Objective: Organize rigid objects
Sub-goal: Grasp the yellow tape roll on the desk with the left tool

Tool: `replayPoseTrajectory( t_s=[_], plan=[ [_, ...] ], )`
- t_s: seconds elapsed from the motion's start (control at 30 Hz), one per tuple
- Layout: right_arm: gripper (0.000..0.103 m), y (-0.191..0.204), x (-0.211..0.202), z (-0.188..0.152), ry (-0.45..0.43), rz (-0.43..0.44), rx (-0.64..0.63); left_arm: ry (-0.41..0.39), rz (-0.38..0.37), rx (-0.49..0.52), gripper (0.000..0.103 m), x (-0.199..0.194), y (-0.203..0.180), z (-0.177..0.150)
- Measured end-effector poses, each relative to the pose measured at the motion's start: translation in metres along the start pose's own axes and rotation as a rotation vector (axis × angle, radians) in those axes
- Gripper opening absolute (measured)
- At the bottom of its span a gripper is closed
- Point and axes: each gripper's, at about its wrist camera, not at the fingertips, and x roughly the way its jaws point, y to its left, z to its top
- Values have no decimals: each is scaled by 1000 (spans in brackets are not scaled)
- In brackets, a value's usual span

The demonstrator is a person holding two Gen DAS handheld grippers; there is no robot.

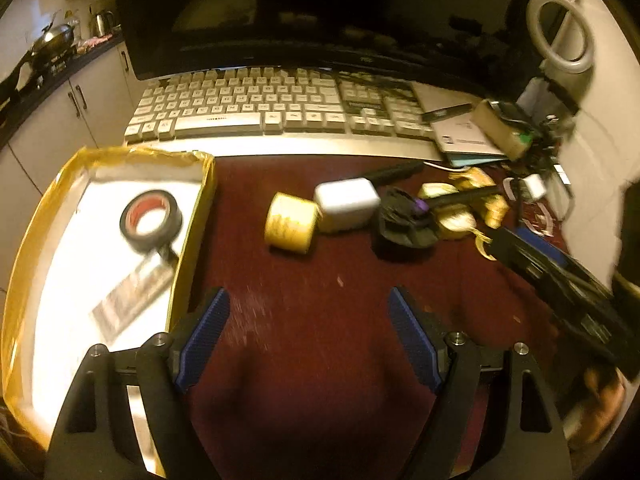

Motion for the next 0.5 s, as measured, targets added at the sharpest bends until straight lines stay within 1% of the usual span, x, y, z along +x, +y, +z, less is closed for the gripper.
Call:
replayPoseTrajectory(
  t_s=[0.07,0.17,0.23,0.37,0.43,0.5],
  plan=[
    [91,-1,0,0,1,0,0,3,24,-5,81,14,2,8],
    [91,-5,-1,-1,2,-2,3,-7,79,1,81,31,4,16],
    [91,-8,0,-2,4,-9,8,-11,63,6,81,37,2,18],
    [91,-13,3,-3,11,-16,23,-29,63,46,81,43,-6,22],
    [91,-14,4,-4,15,-13,26,-24,73,56,75,49,-8,25],
    [91,-13,4,-5,18,-10,25,-3,71,50,55,58,-6,27]
  ],
)
